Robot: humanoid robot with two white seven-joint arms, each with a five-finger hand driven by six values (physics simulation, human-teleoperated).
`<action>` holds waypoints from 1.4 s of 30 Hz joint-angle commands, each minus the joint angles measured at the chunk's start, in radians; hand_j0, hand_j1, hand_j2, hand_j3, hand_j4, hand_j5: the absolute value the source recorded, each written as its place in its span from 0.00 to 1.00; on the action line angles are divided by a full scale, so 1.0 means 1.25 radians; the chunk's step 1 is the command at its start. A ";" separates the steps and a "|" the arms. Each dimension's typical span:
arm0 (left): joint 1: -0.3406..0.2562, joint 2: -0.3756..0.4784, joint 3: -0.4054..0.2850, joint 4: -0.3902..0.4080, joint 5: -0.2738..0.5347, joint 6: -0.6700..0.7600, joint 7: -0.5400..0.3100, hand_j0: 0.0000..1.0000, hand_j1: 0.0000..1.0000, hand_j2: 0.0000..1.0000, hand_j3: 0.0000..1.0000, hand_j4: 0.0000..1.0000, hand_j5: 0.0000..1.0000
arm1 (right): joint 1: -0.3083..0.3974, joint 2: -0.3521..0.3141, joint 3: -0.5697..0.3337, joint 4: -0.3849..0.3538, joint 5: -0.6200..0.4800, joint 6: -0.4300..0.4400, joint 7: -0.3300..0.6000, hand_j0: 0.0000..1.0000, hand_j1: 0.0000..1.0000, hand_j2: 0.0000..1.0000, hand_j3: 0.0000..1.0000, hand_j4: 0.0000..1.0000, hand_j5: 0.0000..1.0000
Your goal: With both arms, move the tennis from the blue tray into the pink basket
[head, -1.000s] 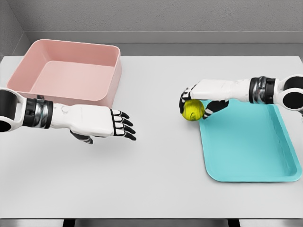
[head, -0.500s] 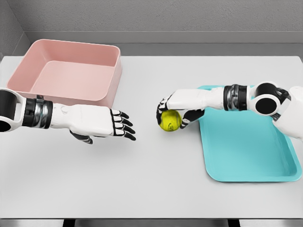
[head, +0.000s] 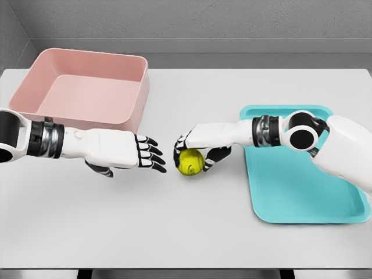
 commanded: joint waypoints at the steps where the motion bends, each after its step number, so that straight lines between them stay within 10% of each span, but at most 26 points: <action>1: 0.000 0.001 0.000 0.000 0.004 0.002 0.000 1.00 1.00 1.00 1.00 1.00 1.00 | 0.000 0.003 0.000 0.004 -0.005 0.002 0.000 0.61 0.61 0.61 0.61 0.61 0.61; 5: 0.000 0.001 0.000 0.000 0.004 0.002 0.000 1.00 1.00 1.00 1.00 1.00 1.00 | 0.000 0.001 -0.001 0.018 -0.005 0.010 -0.002 1.00 1.00 1.00 1.00 1.00 1.00; 27: -0.004 0.007 0.005 0.000 0.014 0.002 0.000 1.00 1.00 1.00 1.00 1.00 1.00 | -0.108 -0.125 -0.034 0.018 -0.007 0.003 0.005 1.00 1.00 1.00 1.00 1.00 1.00; 30: -0.002 -0.051 -0.005 0.000 0.032 0.002 0.000 1.00 1.00 1.00 1.00 1.00 1.00 | -0.106 -0.152 -0.033 0.040 -0.006 0.001 -0.146 1.00 1.00 1.00 1.00 1.00 1.00; 38: -0.054 -0.153 -0.059 0.007 0.118 0.002 -0.077 1.00 1.00 1.00 1.00 1.00 1.00 | -0.109 -0.170 -0.048 0.103 -0.005 0.001 -0.148 1.00 1.00 1.00 1.00 1.00 1.00; 42: -0.085 -0.245 -0.052 0.128 0.153 0.002 -0.077 1.00 1.00 1.00 1.00 1.00 1.00 | -0.106 -0.185 -0.050 0.127 -0.005 0.003 -0.143 1.00 1.00 1.00 1.00 1.00 1.00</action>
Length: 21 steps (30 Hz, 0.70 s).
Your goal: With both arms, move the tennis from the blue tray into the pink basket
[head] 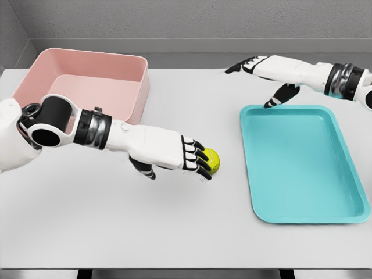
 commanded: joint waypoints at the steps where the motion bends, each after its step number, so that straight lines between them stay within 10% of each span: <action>1: -0.001 -0.051 0.003 0.067 0.042 0.002 -0.005 1.00 1.00 1.00 1.00 1.00 1.00 | 0.000 -0.013 -0.003 0.013 -0.004 -0.001 -0.001 1.00 1.00 1.00 1.00 1.00 1.00; 6: -0.012 -0.101 0.065 0.150 0.109 0.002 -0.005 1.00 1.00 1.00 1.00 1.00 1.00 | 0.013 -0.058 -0.003 0.013 -0.004 -0.001 -0.001 1.00 1.00 1.00 1.00 1.00 1.00; 13: 0.000 -0.244 0.051 0.342 -0.031 0.002 -0.005 1.00 1.00 1.00 1.00 1.00 1.00 | 0.039 -0.065 -0.014 0.020 -0.004 -0.001 -0.001 1.00 1.00 1.00 1.00 1.00 1.00; 21: 0.023 -0.235 0.034 0.328 -0.029 0.002 -0.005 1.00 1.00 1.00 1.00 1.00 1.00 | 0.048 -0.083 -0.014 0.034 -0.004 -0.001 -0.001 1.00 1.00 1.00 1.00 1.00 1.00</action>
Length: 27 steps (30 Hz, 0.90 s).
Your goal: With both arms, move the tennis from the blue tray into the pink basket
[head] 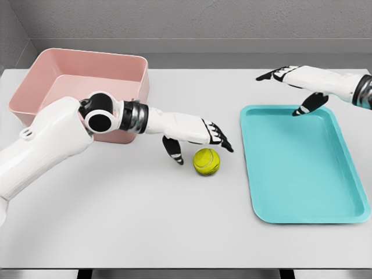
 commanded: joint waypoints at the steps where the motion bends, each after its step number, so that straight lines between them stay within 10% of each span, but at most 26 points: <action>1: 0.000 0.000 -0.002 -0.016 0.008 0.002 0.000 1.00 1.00 1.00 1.00 1.00 1.00 | 0.000 -0.009 -0.001 0.001 -0.004 0.001 0.000 1.00 1.00 1.00 1.00 1.00 1.00; 27: 0.021 -0.018 -0.002 0.016 -0.043 0.002 0.000 1.00 1.00 1.00 1.00 1.00 1.00 | 0.011 -0.056 -0.018 0.002 -0.004 0.001 0.001 1.00 1.00 1.00 1.00 1.00 1.00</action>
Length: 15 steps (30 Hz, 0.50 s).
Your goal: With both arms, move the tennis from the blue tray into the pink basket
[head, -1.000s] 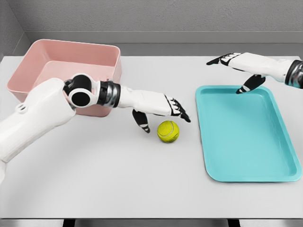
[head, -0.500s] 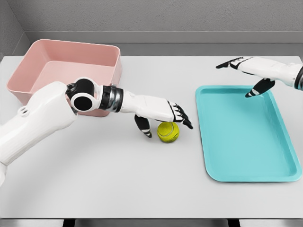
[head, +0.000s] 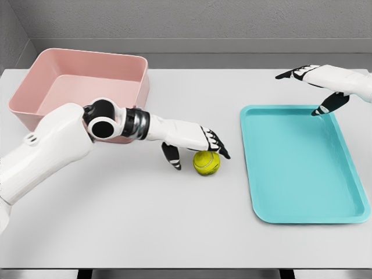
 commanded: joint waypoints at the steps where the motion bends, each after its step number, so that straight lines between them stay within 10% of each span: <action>1: 0.000 -0.008 0.001 0.001 -0.001 0.002 0.000 1.00 1.00 1.00 1.00 1.00 1.00 | 0.001 -0.001 -0.001 0.000 -0.004 0.001 0.000 1.00 1.00 1.00 1.00 1.00 1.00; 15: 0.007 -0.044 0.001 0.032 -0.020 0.002 0.000 1.00 1.00 1.00 1.00 1.00 1.00 | 0.000 -0.001 -0.002 0.000 -0.004 0.001 0.000 1.00 1.00 1.00 1.00 1.00 1.00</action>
